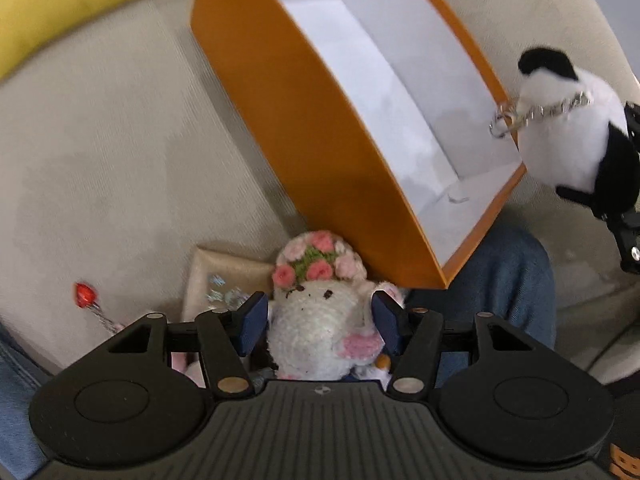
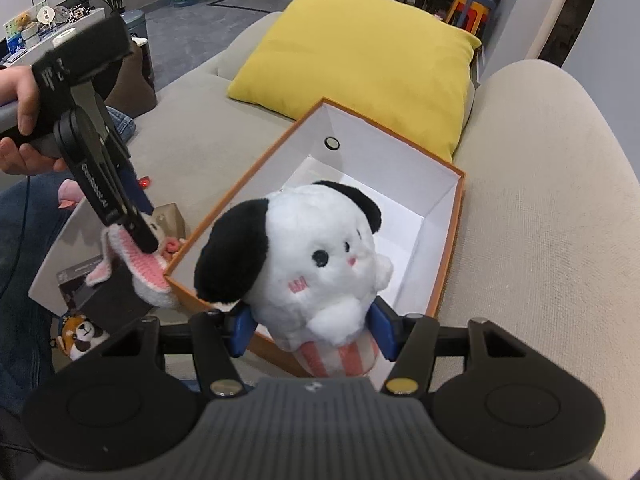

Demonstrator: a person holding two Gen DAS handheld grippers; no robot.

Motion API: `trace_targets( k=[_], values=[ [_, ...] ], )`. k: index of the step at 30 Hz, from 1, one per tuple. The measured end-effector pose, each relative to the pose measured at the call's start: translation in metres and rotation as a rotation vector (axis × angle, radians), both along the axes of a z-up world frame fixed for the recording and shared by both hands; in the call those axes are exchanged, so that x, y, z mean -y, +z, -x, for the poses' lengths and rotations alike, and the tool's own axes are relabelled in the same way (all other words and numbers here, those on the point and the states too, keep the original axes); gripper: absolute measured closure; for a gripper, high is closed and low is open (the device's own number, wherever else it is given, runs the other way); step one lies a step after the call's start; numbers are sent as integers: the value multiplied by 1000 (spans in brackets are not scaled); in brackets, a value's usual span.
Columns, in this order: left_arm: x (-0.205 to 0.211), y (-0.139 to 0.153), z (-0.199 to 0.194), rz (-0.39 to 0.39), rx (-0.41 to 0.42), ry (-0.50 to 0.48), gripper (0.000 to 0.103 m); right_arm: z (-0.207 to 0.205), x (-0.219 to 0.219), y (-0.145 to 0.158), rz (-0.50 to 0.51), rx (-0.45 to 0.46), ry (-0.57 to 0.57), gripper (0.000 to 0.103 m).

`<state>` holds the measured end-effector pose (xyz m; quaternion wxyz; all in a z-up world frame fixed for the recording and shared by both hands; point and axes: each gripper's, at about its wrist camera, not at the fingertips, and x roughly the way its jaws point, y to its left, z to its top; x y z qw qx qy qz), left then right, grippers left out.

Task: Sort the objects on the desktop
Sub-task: 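Lift both plushes and carry them over the orange shoebox, then lower both plushes into the orange shoebox and open both tools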

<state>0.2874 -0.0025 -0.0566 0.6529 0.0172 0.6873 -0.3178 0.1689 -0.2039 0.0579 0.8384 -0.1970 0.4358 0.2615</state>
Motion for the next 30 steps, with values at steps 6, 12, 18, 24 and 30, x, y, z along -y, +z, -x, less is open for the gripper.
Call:
trace_targets(
  k=[6, 12, 18, 24, 30],
  values=[
    [5, -22, 13, -45, -101, -33, 39, -17, 3, -6, -12, -8, 1, 42],
    [-5, -3, 45, -40, 10, 54, 47, -23, 12, -9, -37, -34, -10, 42],
    [-14, 59, 97, -13, 272, 150, 49, -33, 29, -9, -133, -95, -82, 42],
    [7, 116, 138, 4, 632, 195, 49, -43, 45, -12, -220, -159, -189, 42],
    [58, 107, 142, -1, 829, 199, 49, -61, 61, -29, -311, -297, -319, 41]
  ],
)
